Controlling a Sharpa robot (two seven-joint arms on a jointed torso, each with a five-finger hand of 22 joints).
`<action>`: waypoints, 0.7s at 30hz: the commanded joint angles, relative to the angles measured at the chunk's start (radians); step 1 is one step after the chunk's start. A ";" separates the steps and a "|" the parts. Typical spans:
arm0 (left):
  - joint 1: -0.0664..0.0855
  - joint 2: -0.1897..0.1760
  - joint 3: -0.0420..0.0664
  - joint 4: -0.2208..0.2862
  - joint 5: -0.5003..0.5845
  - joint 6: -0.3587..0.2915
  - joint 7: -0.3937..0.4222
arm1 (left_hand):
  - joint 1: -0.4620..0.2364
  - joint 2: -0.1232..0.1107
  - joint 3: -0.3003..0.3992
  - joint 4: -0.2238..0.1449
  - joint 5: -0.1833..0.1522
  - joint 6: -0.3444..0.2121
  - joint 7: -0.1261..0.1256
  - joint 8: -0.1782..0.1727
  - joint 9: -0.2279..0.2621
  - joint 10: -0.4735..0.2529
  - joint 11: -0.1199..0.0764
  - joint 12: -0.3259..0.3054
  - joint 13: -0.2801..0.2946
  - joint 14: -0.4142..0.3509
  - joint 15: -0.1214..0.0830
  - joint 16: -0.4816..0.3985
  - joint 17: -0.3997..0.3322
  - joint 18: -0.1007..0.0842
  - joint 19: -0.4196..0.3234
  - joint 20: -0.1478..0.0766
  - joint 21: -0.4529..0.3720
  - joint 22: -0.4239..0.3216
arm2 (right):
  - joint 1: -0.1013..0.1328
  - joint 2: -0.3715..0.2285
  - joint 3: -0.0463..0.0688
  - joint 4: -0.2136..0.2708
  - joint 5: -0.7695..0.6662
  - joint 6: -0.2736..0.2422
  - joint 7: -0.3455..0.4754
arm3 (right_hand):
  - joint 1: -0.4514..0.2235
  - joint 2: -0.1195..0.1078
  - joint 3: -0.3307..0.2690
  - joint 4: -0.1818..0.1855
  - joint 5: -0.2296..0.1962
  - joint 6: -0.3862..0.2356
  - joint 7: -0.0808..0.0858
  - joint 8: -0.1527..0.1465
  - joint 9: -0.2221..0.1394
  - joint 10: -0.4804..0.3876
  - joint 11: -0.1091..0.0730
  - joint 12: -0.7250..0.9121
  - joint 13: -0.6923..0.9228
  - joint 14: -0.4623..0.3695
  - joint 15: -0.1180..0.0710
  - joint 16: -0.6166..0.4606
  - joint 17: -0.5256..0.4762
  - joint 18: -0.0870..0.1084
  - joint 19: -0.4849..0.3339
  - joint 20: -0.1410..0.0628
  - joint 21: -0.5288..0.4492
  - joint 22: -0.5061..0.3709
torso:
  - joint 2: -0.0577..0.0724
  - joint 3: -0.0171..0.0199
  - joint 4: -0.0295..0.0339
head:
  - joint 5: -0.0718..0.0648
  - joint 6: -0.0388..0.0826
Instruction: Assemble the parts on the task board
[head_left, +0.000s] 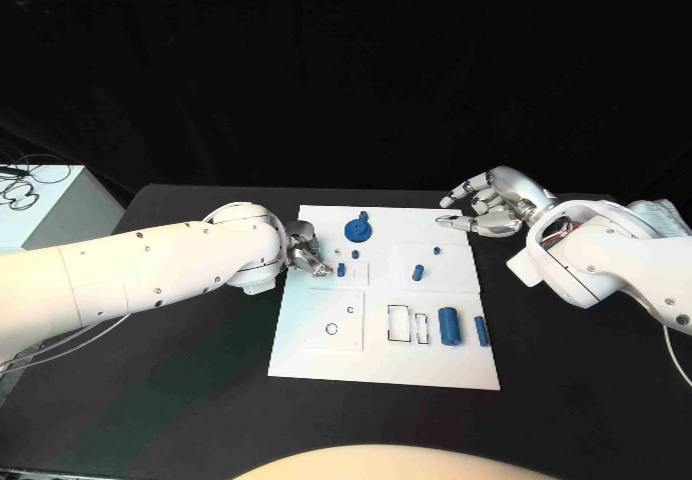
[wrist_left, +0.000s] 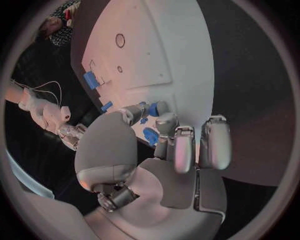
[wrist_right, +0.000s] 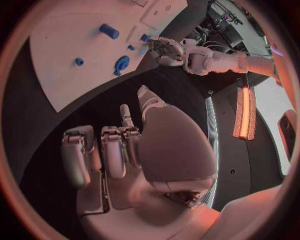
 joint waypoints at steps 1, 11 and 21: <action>0.000 0.002 0.000 0.000 0.008 0.010 0.009 | -0.001 0.010 -0.011 0.003 -0.003 -0.002 0.007 -0.002 -0.001 -0.005 -0.004 -0.002 0.000 0.102 -0.005 0.004 0.263 -0.005 -0.002 -0.005 -0.005 0.036 | 0.000 0.000 0.000 0.001 -0.007 0.009 0.012 | -0.002 0.002 0.000 0.004 0.004 -0.001 -0.003 0.006 -0.001 0.049 0.005 -0.002 0.214 0.103 0.005 0.003 0.256 -0.005 0.102 0.004 -0.003 0.259 | 0.000 0.0000 -0.0005 | 0.000 0.000; 0.000 0.002 0.000 -0.007 0.003 -0.006 0.008 | 0.006 0.010 -0.050 0.026 -0.004 -0.005 0.009 -0.005 -0.003 -0.011 -0.002 -0.007 -0.006 0.102 -0.004 0.004 0.263 -0.003 -0.006 -0.004 -0.009 0.031 | 0.000 -0.001 0.000 0.001 -0.007 0.007 0.012 | -0.001 0.002 0.000 0.005 0.004 -0.001 -0.003 0.006 -0.001 0.048 0.005 -0.003 0.213 0.103 0.005 0.003 0.256 -0.005 0.102 0.004 -0.003 0.259 | 0.000 -0.0007 -0.0017 | -0.001 0.001; 0.000 -0.006 0.001 -0.008 -0.008 -0.022 0.007 | -0.020 0.027 -0.192 0.047 -0.003 -0.005 0.015 -0.010 -0.010 -0.018 0.003 -0.009 -0.008 0.102 0.000 0.004 0.263 -0.002 -0.008 0.000 -0.014 0.028 | 0.000 -0.003 0.000 0.001 -0.007 0.006 0.013 | -0.001 0.002 0.000 0.005 0.004 -0.001 -0.003 0.006 -0.001 0.048 0.005 -0.003 0.213 0.103 0.005 0.003 0.256 -0.005 0.102 0.004 -0.003 0.259 | 0.000 -0.0009 -0.0012 | -0.003 0.002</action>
